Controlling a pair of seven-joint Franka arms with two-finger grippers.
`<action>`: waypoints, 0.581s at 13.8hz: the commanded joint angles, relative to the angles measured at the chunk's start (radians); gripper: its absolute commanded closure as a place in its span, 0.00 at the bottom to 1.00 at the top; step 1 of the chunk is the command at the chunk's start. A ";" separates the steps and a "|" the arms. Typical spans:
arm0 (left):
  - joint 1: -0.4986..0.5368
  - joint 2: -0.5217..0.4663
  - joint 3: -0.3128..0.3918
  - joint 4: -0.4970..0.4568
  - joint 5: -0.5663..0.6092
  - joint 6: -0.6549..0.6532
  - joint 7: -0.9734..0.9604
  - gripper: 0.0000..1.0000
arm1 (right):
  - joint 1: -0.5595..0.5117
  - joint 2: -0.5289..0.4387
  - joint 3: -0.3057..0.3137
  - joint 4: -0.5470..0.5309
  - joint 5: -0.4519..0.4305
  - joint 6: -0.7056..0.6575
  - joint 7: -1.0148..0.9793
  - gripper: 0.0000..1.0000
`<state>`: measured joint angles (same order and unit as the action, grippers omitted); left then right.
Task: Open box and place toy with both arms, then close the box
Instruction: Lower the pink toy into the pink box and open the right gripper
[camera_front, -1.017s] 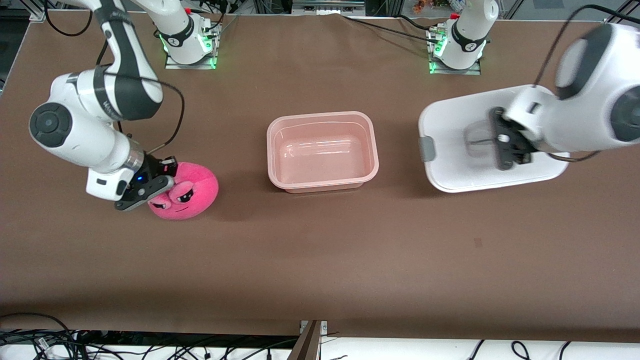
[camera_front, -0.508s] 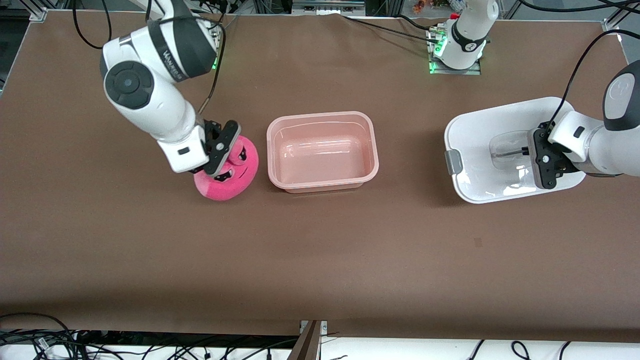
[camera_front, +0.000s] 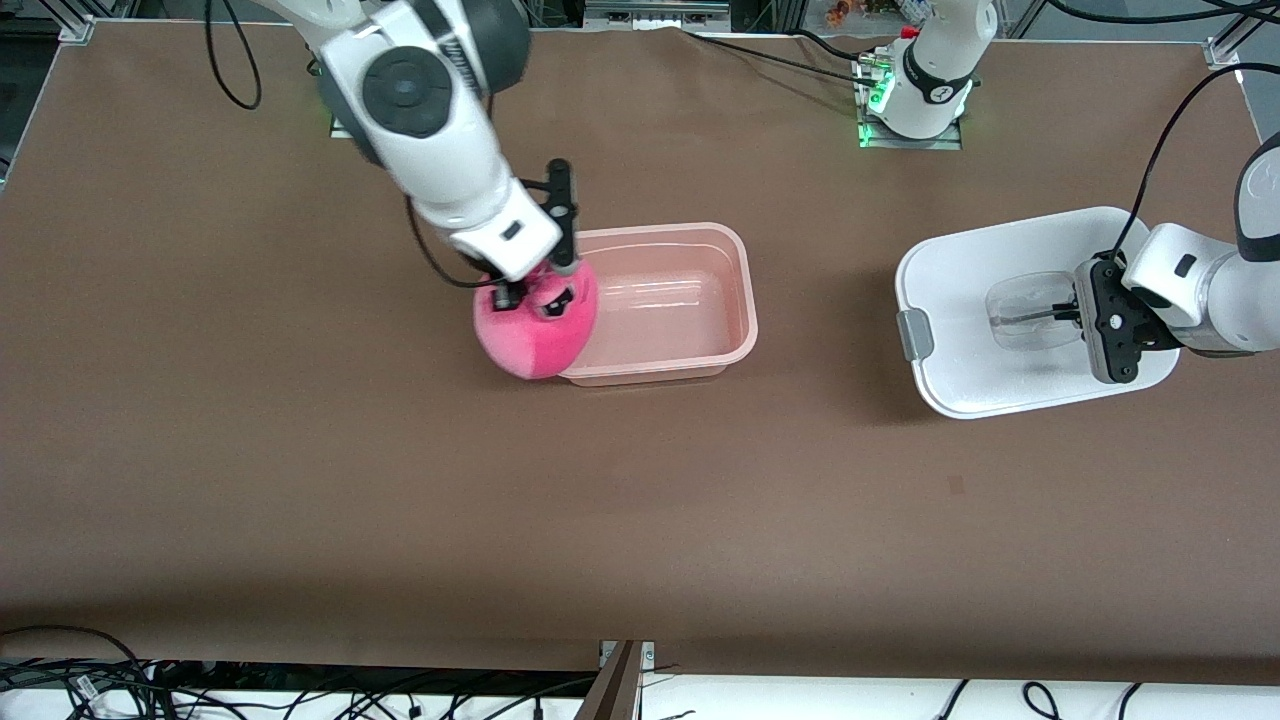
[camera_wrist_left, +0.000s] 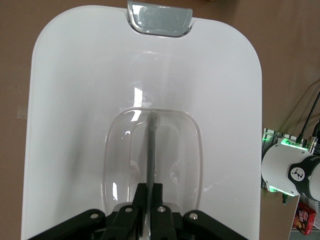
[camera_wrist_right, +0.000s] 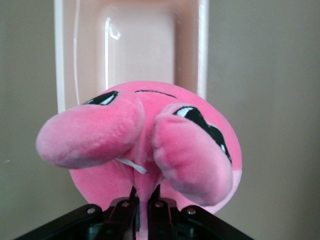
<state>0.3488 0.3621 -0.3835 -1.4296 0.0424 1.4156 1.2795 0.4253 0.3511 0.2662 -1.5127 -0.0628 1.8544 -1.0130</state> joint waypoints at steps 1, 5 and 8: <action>0.013 0.004 -0.012 0.011 -0.019 0.002 0.026 1.00 | 0.101 0.084 -0.007 0.075 -0.087 -0.003 0.031 1.00; 0.030 0.011 -0.011 0.004 -0.022 0.002 0.059 1.00 | 0.128 0.124 -0.007 0.082 -0.132 0.003 0.077 1.00; 0.033 0.015 -0.011 0.006 -0.022 0.002 0.069 1.00 | 0.133 0.161 -0.007 0.086 -0.135 0.026 0.080 1.00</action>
<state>0.3657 0.3727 -0.3840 -1.4321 0.0390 1.4156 1.3158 0.5526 0.4741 0.2577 -1.4659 -0.1769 1.8783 -0.9389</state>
